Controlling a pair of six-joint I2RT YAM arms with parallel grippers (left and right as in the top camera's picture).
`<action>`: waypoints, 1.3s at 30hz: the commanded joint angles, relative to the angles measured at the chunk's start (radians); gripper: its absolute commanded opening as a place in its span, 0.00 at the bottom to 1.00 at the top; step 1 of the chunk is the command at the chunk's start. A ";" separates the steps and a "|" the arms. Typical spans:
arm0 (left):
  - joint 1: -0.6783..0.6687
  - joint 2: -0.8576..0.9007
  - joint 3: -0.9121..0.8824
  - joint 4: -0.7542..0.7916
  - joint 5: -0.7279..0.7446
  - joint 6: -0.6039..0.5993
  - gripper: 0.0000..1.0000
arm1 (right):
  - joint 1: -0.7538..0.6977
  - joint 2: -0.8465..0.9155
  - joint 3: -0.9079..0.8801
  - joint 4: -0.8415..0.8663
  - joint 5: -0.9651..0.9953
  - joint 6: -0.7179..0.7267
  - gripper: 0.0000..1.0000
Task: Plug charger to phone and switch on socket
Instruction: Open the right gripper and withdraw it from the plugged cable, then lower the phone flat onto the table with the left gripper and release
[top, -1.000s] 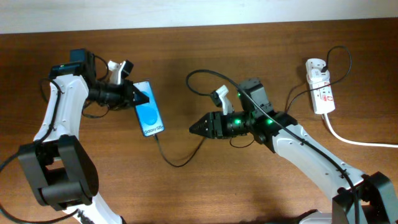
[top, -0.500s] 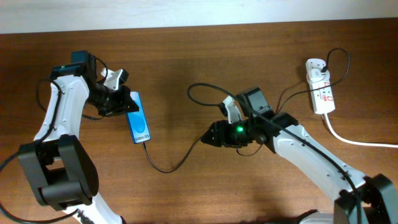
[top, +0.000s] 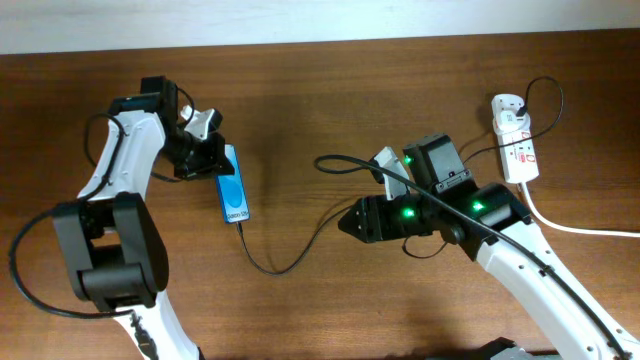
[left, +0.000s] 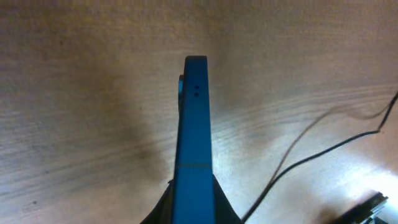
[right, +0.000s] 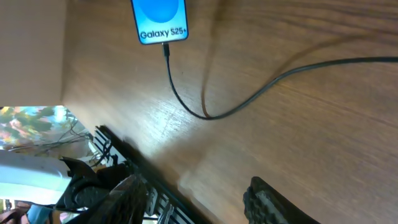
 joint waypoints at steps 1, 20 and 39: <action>-0.006 0.011 0.035 0.019 0.008 -0.014 0.00 | -0.001 -0.015 0.022 -0.006 0.012 -0.013 0.56; -0.013 0.093 0.031 0.059 -0.001 -0.026 0.01 | -0.001 -0.015 0.022 -0.003 0.012 -0.014 0.57; -0.074 0.093 0.031 0.006 0.146 -0.006 0.00 | -0.001 -0.015 0.022 -0.003 0.012 -0.013 0.57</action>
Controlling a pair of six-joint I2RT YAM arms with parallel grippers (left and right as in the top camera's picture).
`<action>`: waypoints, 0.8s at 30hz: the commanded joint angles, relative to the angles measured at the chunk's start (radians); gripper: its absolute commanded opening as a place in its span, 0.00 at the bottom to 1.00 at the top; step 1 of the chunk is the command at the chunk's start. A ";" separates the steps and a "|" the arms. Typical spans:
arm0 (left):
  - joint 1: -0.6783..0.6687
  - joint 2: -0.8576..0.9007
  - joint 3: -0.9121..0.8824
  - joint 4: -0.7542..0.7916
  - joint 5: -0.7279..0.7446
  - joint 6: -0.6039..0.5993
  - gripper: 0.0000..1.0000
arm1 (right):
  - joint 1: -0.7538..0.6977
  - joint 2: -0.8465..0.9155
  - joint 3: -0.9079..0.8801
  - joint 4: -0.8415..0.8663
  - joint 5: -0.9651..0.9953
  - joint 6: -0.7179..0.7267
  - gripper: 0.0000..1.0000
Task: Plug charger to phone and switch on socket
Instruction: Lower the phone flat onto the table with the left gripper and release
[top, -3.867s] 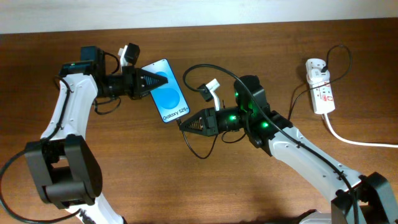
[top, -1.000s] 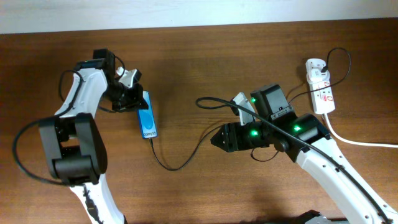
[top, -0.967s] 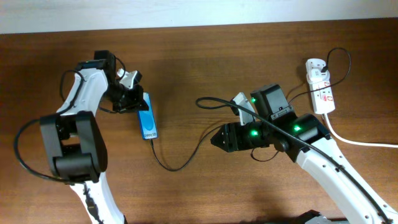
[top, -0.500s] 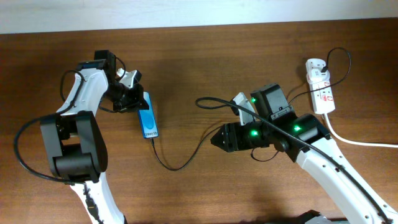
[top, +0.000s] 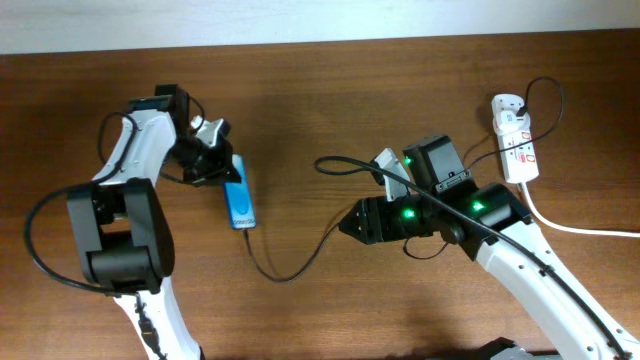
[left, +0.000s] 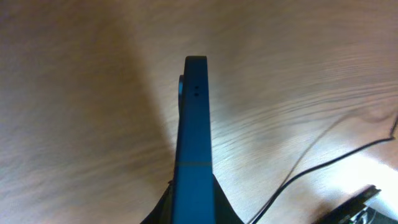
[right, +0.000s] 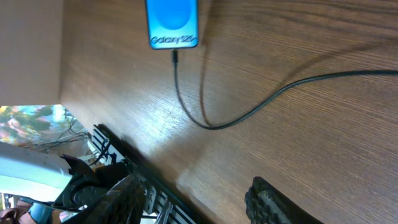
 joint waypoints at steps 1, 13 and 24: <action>-0.072 0.005 0.020 0.043 0.167 0.011 0.00 | -0.001 -0.015 0.022 0.001 0.010 -0.011 0.57; -0.242 0.010 0.019 0.319 0.275 -0.319 0.00 | -0.001 -0.015 0.022 -0.003 0.010 -0.012 0.57; -0.275 0.087 0.019 0.351 0.274 -0.344 0.00 | -0.001 -0.015 0.021 -0.004 0.028 -0.014 0.58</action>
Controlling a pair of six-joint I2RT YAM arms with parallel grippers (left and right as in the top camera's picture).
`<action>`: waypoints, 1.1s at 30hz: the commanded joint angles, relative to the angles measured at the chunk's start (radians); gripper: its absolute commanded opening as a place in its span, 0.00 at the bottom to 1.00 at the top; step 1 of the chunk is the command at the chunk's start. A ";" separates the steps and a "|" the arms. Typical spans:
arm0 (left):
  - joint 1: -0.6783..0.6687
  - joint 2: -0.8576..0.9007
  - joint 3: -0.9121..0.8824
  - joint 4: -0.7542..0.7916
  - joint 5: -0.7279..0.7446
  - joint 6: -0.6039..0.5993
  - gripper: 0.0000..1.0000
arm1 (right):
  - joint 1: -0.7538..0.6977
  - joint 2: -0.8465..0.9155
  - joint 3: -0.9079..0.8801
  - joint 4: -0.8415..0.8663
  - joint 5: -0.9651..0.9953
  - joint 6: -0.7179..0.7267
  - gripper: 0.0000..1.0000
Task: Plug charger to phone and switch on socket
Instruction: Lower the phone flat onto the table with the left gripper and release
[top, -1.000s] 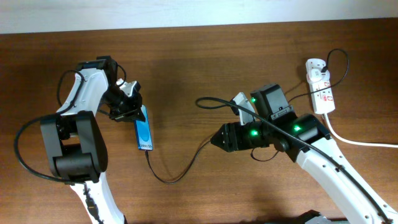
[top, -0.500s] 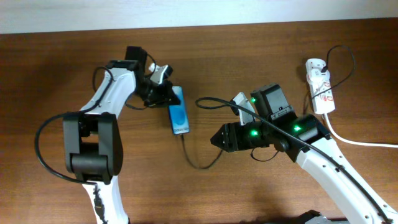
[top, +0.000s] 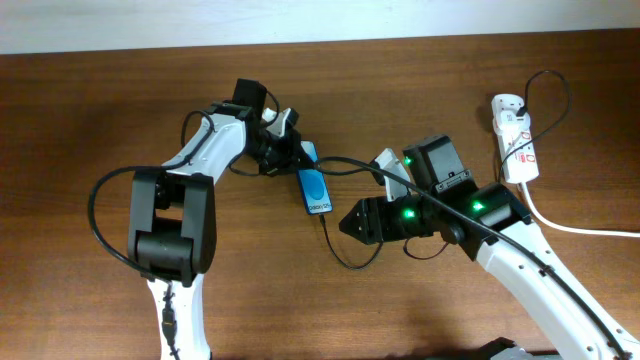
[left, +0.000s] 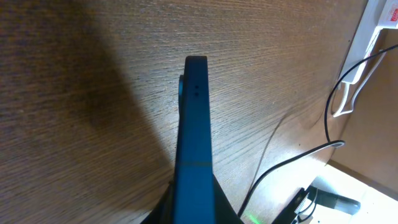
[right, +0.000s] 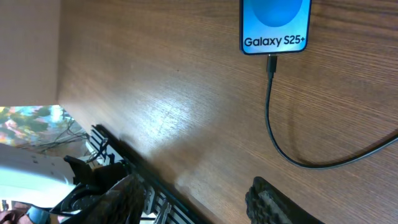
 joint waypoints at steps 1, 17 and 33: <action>-0.009 0.002 0.018 0.006 0.016 -0.013 0.00 | -0.001 -0.015 0.021 -0.003 0.020 -0.014 0.58; -0.023 0.002 0.017 -0.003 -0.105 -0.013 0.28 | -0.001 -0.015 0.021 -0.012 0.020 -0.014 0.58; -0.022 0.002 0.028 -0.139 -0.376 -0.009 0.49 | -0.001 -0.015 0.021 -0.015 0.020 -0.014 0.59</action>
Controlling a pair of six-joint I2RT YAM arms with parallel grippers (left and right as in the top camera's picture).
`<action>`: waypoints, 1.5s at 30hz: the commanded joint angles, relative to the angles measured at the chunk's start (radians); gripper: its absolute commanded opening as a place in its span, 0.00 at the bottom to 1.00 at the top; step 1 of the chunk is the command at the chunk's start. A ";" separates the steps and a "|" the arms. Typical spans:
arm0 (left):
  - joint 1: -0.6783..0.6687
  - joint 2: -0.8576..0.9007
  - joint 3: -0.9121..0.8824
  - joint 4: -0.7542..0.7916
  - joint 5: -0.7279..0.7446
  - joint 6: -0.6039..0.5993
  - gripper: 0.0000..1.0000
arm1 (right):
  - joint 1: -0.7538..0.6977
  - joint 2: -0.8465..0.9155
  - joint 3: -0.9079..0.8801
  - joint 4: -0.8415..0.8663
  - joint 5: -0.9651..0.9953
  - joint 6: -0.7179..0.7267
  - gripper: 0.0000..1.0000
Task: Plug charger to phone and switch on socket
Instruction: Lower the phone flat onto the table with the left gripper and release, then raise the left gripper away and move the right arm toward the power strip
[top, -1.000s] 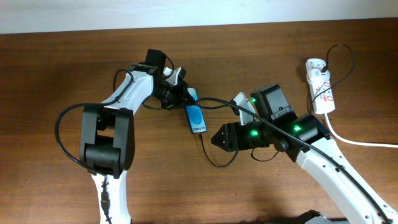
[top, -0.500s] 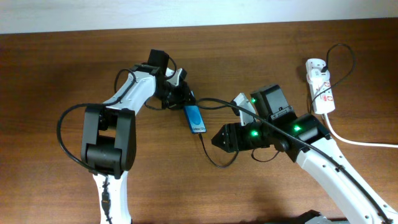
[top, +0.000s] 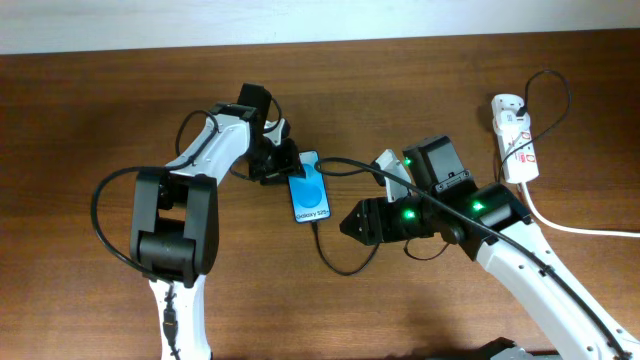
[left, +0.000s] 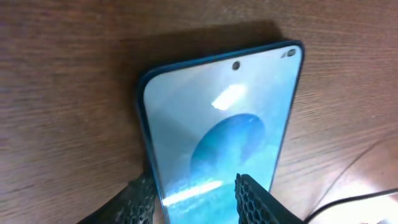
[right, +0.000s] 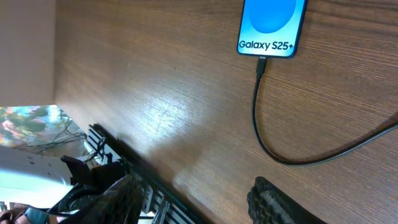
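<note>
The blue phone (top: 310, 198) lies flat, screen up, in the middle of the table, filling the left wrist view as phone (left: 217, 130). My left gripper (top: 278, 165) stands open at the phone's upper left end, fingers (left: 135, 200) spread over the screen, gripper (left: 196, 186). The black charger cable (top: 340, 268) is plugged into the phone's lower end, plug (right: 262, 62), and loops back toward the white socket strip (top: 516, 140) at the far right. My right gripper (top: 350, 222) hangs open and empty right of the phone, gripper (right: 199, 186).
The right arm's body (top: 440, 200) lies between the phone and the socket strip. A white lead (top: 580, 226) runs off the strip to the right edge. A cable loop (top: 545, 90) arches beside the strip. Bare brown table (top: 100, 100) spreads on the left.
The phone was held on edge in my shut left gripper; now it lies flat with its screen up and the left gripper is open over it. The right arm has not moved.
My left gripper first held the phone on edge at the left of the table, cable plugged in. It stayed there a moment later, then was in the middle near the right gripper. Now the phone lies released and flat there.
</note>
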 joint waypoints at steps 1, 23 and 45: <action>-0.005 0.002 0.026 -0.040 -0.116 0.009 0.50 | -0.001 -0.015 0.021 -0.002 0.012 -0.014 0.59; -0.005 -0.705 0.261 -0.304 -0.474 0.081 0.82 | -0.005 -0.065 0.409 -0.345 0.380 -0.100 0.63; -0.005 -0.925 0.261 -0.588 -0.473 0.081 0.99 | -1.043 -0.024 0.486 -0.419 0.259 -0.306 0.88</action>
